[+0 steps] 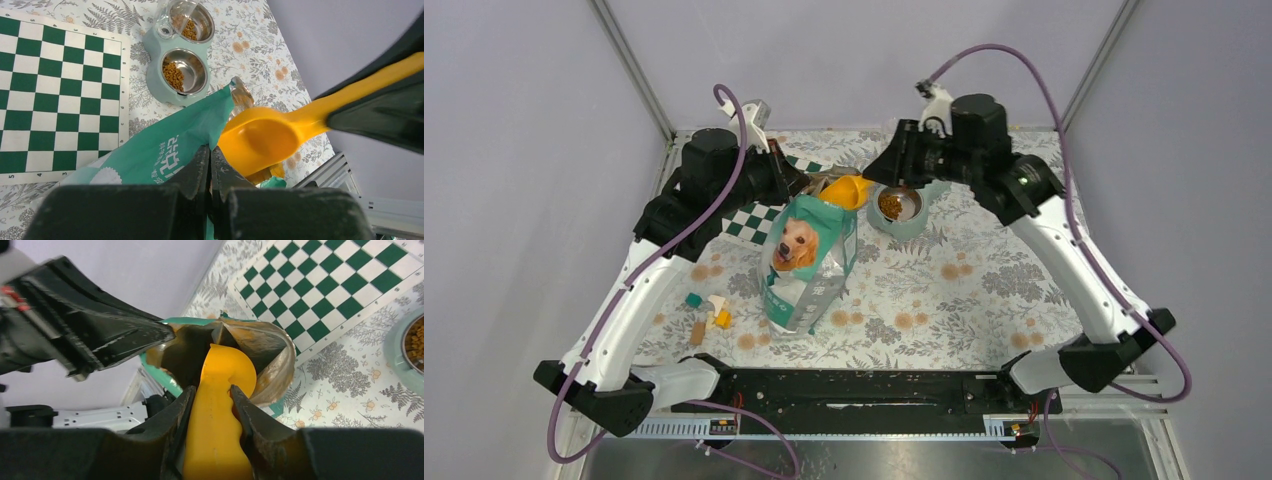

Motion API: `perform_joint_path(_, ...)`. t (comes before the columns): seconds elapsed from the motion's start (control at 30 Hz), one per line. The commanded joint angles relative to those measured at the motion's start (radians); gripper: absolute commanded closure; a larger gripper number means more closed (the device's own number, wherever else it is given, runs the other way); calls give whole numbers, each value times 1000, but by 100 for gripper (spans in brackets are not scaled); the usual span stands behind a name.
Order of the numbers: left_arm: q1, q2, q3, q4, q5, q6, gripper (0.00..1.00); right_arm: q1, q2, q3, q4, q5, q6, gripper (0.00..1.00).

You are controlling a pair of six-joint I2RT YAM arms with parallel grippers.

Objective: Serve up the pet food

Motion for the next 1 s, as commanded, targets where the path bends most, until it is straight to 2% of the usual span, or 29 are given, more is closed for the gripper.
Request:
perform_joint_path(0.0,2,-45,40,224,14,-7,100,71,101,71,-20,63,-54,100)
perform_joint_path(0.27,1,-60,4,227,-54,-20,100,167,276,111,-27,104,-96,100)
perform_joint_path(0.67,2,-98,-56,197,-138,-24,100,242,400,29,-12,149,-120,100)
perform_joint_path(0.97,2,-133,-127,229,-137,-46,100,251,392,-122,199,-78,47,100)
